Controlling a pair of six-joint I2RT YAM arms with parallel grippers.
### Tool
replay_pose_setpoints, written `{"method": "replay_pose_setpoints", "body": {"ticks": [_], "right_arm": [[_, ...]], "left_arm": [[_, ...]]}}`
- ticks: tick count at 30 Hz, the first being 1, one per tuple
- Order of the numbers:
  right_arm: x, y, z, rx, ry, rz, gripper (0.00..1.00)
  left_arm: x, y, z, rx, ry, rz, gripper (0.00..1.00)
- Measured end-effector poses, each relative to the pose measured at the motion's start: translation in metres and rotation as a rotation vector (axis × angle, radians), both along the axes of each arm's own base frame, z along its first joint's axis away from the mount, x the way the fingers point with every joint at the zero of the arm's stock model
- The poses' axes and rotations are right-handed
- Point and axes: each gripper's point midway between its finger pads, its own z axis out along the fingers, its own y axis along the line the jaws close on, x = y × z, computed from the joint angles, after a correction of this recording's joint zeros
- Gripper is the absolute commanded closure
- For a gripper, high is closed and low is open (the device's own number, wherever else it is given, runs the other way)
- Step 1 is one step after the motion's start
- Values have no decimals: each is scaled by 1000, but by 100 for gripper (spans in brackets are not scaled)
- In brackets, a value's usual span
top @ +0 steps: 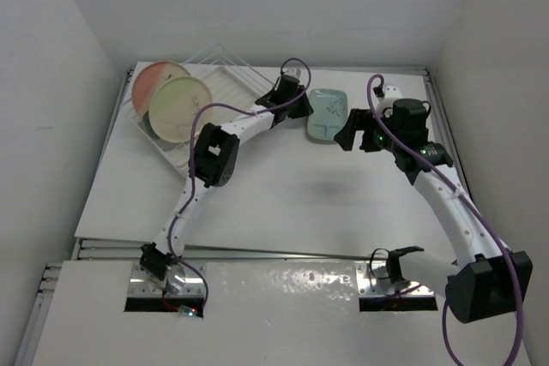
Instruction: Unload the plates from the dish rack
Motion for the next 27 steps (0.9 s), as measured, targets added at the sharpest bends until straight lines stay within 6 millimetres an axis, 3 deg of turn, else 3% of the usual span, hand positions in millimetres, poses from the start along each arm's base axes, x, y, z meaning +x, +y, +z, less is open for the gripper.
{"method": "replay_pose_setpoints", "body": {"ticks": [10, 14, 20, 27], "right_arm": [[0, 0, 0, -5, -2, 4, 9], [0, 0, 0, -5, -2, 4, 9], [0, 0, 0, -7, -3, 5, 9], [0, -1, 0, -13, -6, 8, 9]], "left_arm": [[5, 3, 2, 28, -41, -11, 75], [4, 0, 4, 15, -44, -22, 94], [2, -3, 4, -23, -10, 9, 100], [-2, -4, 3, -76, 48, 51, 100]]}}
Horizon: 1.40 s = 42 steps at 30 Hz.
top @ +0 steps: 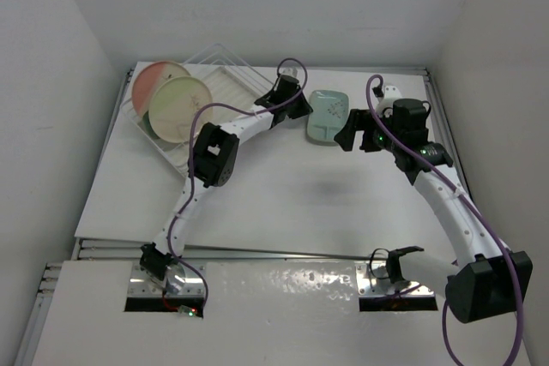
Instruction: Unload the plates from the dish rack
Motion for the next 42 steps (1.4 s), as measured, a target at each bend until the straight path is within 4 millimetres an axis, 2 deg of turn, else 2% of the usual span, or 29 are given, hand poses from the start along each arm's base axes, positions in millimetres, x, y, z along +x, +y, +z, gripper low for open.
{"method": "replay_pose_setpoints", "body": {"ticks": [12, 17, 24, 29, 32, 33, 35, 37, 39, 41, 42], "right_arm": [[1, -1, 0, 0, -1, -4, 9], [0, -1, 0, -2, -1, 0, 9], [-2, 1, 0, 3, 4, 15, 9], [-5, 5, 1, 16, 13, 43, 8], [-8, 9, 12, 22, 16, 73, 6], [-7, 11, 19, 20, 8, 88, 6], [-4, 14, 39, 20, -22, 117, 4], [0, 17, 60, 18, -63, 145, 4], [3, 21, 80, 18, -113, 176, 3], [4, 25, 92, 21, -145, 210, 4], [4, 27, 95, 24, -152, 227, 4]], "left_arm": [[-10, 5, -1, -24, 113, 111, 100], [-11, 6, -2, -7, 108, 109, 75], [-13, 9, -4, 53, 79, 64, 65], [-16, 4, 13, 121, -10, -20, 59], [-19, -4, 46, 156, -107, -91, 58], [-20, -7, 60, 163, -143, -116, 54], [-22, -9, 99, 175, -231, -166, 51], [-28, -7, 145, 207, -336, -229, 45], [-39, 3, 200, 263, -457, -291, 44], [-54, 26, 263, 333, -595, -333, 40], [-64, 46, 292, 366, -657, -344, 36]]}}
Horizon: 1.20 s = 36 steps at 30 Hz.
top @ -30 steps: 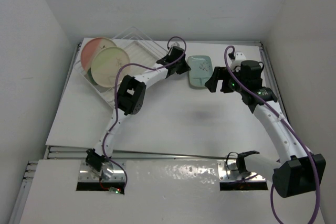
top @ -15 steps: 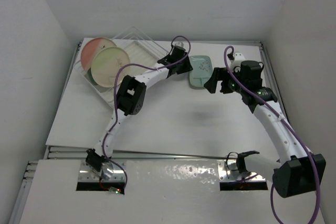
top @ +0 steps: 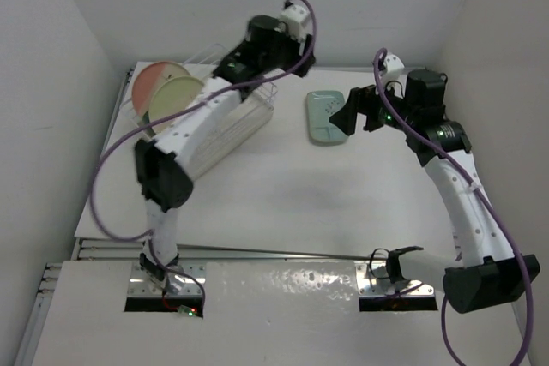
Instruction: Unload the plates from the dish rack
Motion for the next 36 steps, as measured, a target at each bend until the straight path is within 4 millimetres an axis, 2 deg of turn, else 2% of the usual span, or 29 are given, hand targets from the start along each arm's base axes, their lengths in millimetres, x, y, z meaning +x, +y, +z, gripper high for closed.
{"method": "replay_pose_setpoints", "body": {"ticks": [2, 4, 6, 7, 9, 11, 13, 16, 18, 21, 25, 31, 36], "right_arm": [[1, 4, -3, 2, 6, 32, 5], [5, 8, -12, 1, 32, 52, 6], [12, 11, -26, -1, 70, 62, 7], [15, 11, -32, -1, 85, 65, 8], [24, 14, -52, -7, 144, 69, 9], [29, 16, -67, -5, 189, 77, 9], [32, 19, -79, 0, 225, 85, 9], [36, 23, -86, 12, 245, 98, 10], [38, 24, -87, 20, 250, 102, 11], [37, 26, -85, 33, 253, 110, 11], [35, 28, -84, 46, 261, 119, 12], [28, 30, -84, 65, 272, 124, 12], [18, 29, -82, 77, 275, 114, 13]], "left_arm": [[-23, 49, 54, 53, -114, -15, 31], [-34, 115, 96, 106, -199, 40, 28], [-34, 191, 124, 167, -250, 168, 23], [-32, 228, 128, 196, -249, 243, 22], [-28, 285, 120, 238, -200, 360, 20], [-25, 318, 94, 277, -109, 419, 18], [-20, 336, 60, 313, -7, 443, 17], [-18, 356, 11, 359, 130, 461, 17], [-21, 367, -19, 383, 212, 465, 23], [-27, 386, -53, 422, 299, 512, 29], [-22, 401, -74, 439, 349, 553, 36], [-17, 396, -97, 416, 390, 531, 46], [-20, 393, -113, 415, 417, 508, 61]]}}
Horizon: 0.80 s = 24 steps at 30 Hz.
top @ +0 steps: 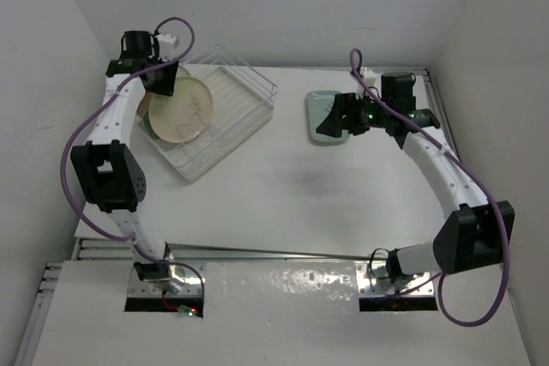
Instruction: Unload the plates from the dish rack
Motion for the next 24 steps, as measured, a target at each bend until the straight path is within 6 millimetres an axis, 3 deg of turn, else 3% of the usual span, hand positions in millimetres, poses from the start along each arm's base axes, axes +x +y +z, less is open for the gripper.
{"method": "replay_pose_setpoints", "body": {"ticks": [4, 5, 8, 15, 24], "right_arm": [[-5, -1, 5, 8, -7, -13, 13], [-6, -1, 6, 9, -8, -16, 13], [-6, -3, 9, 12, -13, -33, 13], [-7, -4, 11, 24, -13, -61, 14], [-1, -6, 14, 21, -31, -83, 14]], "left_arm": [[1, -5, 0, -14, -4, -29, 78], [1, -7, 2, -18, -7, -39, 89], [0, -8, 2, -28, -7, -47, 100], [-4, -16, 15, -57, -5, -79, 100], [-4, -34, 47, -79, -59, -211, 100]]}}
